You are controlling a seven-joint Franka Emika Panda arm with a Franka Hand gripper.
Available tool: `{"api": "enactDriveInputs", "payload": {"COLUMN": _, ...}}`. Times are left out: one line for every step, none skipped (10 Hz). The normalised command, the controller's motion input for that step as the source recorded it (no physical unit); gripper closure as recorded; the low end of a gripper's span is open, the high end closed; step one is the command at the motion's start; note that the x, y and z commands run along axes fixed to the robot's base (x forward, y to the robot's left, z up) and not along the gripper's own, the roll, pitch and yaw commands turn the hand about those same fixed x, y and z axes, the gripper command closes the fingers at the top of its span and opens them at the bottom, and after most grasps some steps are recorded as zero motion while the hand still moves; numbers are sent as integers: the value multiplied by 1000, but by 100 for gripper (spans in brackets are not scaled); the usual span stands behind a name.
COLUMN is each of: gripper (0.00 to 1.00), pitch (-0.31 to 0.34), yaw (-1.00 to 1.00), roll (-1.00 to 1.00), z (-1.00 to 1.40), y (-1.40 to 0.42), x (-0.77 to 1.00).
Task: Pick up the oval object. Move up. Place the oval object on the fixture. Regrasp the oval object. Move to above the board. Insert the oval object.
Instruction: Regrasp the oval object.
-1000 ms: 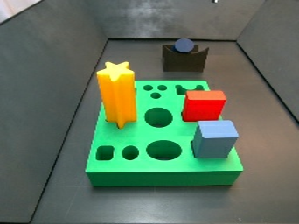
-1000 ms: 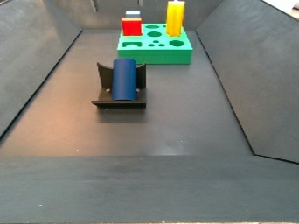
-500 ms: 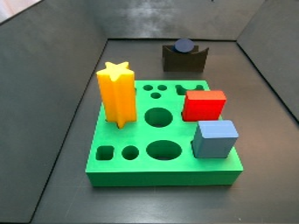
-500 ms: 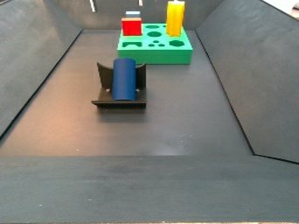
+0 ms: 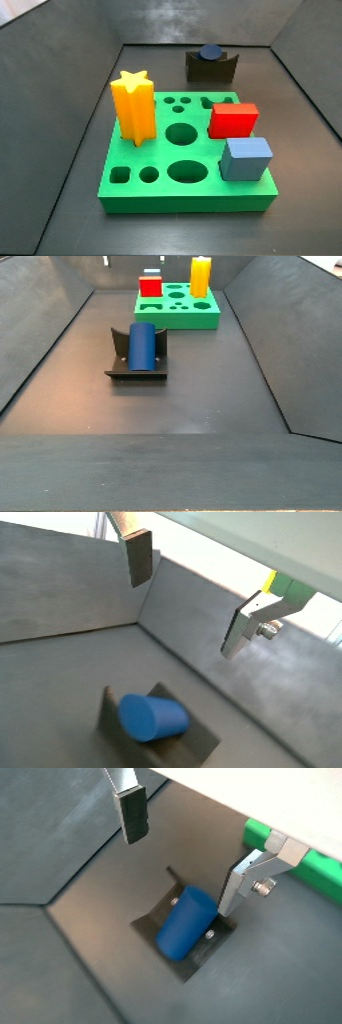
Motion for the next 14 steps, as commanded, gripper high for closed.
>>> {"api": "enactDriveInputs", "payload": {"gripper": 0, "pitch": 60, "yaw": 56, "roll": 1000, "z": -10, "y": -29, "x": 72}}
{"api": "enactDriveInputs", "payload": {"gripper": 0, "pitch": 73, "yaw": 61, "roll": 1000, "z": -14, "y": -33, "x": 81}}
{"api": "enactDriveInputs", "payload": {"gripper": 0, "pitch": 120, "yaw": 82, "roll": 1000, "z": -17, "y": -37, "x": 100}}
{"api": "enactDriveInputs", "payload": {"gripper": 0, "pitch": 142, "yaw": 95, "roll": 1000, "z": -18, "y": -40, "x": 105}}
{"api": "enactDriveInputs", "payload": {"gripper": 0, "pitch": 166, "yaw": 126, "roll": 887, "z": -17, "y": -43, "x": 110}}
{"api": "enactDriveInputs", "payload": {"gripper": 0, "pitch": 161, "yaw": 141, "roll": 706, "z": -22, "y": -44, "x": 110}}
{"api": "enactDriveInputs", "payload": {"gripper": 0, "pitch": 145, "yaw": 162, "roll": 460, "z": -22, "y": -50, "x": 109}}
{"api": "enactDriveInputs", "payload": {"gripper": 0, "pitch": 133, "yaw": 171, "roll": 352, "z": -16, "y": -42, "x": 109}}
{"api": "enactDriveInputs", "payload": {"gripper": 0, "pitch": 95, "yaw": 185, "roll": 225, "z": -7, "y": -31, "x": 94}}
{"api": "enactDriveInputs", "payload": {"gripper": 0, "pitch": 11, "yaw": 134, "roll": 141, "z": -1000, "y": 73, "x": 36}}
{"api": "enactDriveInputs", "payload": {"gripper": 0, "pitch": -9, "yaw": 130, "roll": 137, "z": -1000, "y": 72, "x": 41}}
{"api": "enactDriveInputs", "payload": {"gripper": 0, "pitch": -36, "yaw": 112, "roll": 119, "z": -1000, "y": 65, "x": 50}}
{"api": "enactDriveInputs", "payload": {"gripper": 0, "pitch": -53, "yaw": 96, "roll": 95, "z": -1000, "y": 60, "x": 58}}
{"api": "enactDriveInputs", "payload": {"gripper": 0, "pitch": -65, "yaw": 76, "roll": 76, "z": -1000, "y": 58, "x": 67}}
